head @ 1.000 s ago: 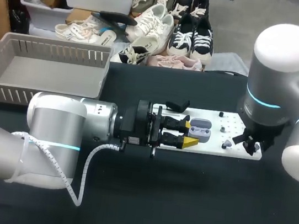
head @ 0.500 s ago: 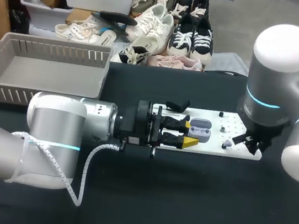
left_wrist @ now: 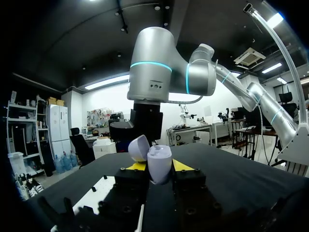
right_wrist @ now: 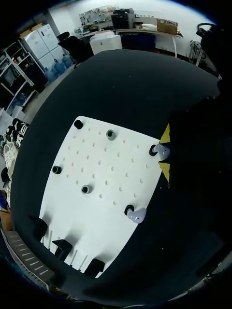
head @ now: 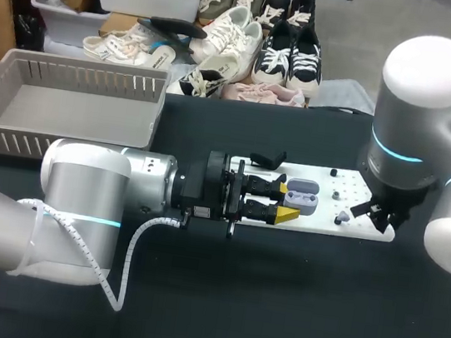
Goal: Pick up each earbud case from the left stands, insert the matching earbuds, close the lid, and place the case in the box.
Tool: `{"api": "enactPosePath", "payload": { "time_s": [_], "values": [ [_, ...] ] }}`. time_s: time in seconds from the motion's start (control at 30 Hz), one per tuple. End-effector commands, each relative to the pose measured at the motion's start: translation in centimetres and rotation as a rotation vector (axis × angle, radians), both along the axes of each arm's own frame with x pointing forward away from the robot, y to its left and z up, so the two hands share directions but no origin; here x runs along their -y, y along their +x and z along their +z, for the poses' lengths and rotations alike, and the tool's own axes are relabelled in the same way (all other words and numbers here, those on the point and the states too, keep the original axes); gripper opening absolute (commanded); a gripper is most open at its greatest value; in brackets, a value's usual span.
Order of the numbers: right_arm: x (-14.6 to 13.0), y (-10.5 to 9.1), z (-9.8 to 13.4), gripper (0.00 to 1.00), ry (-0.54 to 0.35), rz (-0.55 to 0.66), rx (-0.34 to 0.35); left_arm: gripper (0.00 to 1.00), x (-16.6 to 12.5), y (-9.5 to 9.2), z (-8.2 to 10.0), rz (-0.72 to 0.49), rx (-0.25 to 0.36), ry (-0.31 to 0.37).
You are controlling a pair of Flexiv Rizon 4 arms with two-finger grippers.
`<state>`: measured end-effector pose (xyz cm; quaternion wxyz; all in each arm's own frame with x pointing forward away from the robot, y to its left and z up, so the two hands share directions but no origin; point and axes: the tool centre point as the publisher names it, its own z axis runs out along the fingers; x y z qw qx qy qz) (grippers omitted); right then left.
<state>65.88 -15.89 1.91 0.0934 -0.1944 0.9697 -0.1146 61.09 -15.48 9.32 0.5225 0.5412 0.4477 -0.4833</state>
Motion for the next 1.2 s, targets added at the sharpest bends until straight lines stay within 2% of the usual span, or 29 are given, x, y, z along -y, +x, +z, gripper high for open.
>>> {"api": "enactPosePath", "payload": {
  "time_s": [0.03,0.87,1.03,1.07,1.2],
  "values": [
    [-0.1,0.1,0.1,0.0,-0.001,-0.001,0.0,0.0,0.0,-0.1,0.0,0.005,0.001,-0.001],
    [0.0,-1.2,4.1,0.0,-0.017,0.012,0.039,0.0,0.0,-0.1,0.0,0.005,0.001,-0.001],
    [0.5,-1.5,4.7,0.0,-0.018,-0.07,0.049,0.0,0.0,-0.1,0.0,0.005,0.001,-0.001],
    [0.6,-1.5,5.0,0.0,0.013,-0.103,0.056,0.0,0.0,-0.1,0.0,0.005,0.001,-0.001],
    [0.5,-1.6,5.4,0.0,0.048,-0.193,0.048,0.0,0.0,-0.1,0.0,0.005,0.001,-0.001]
  ]
}}
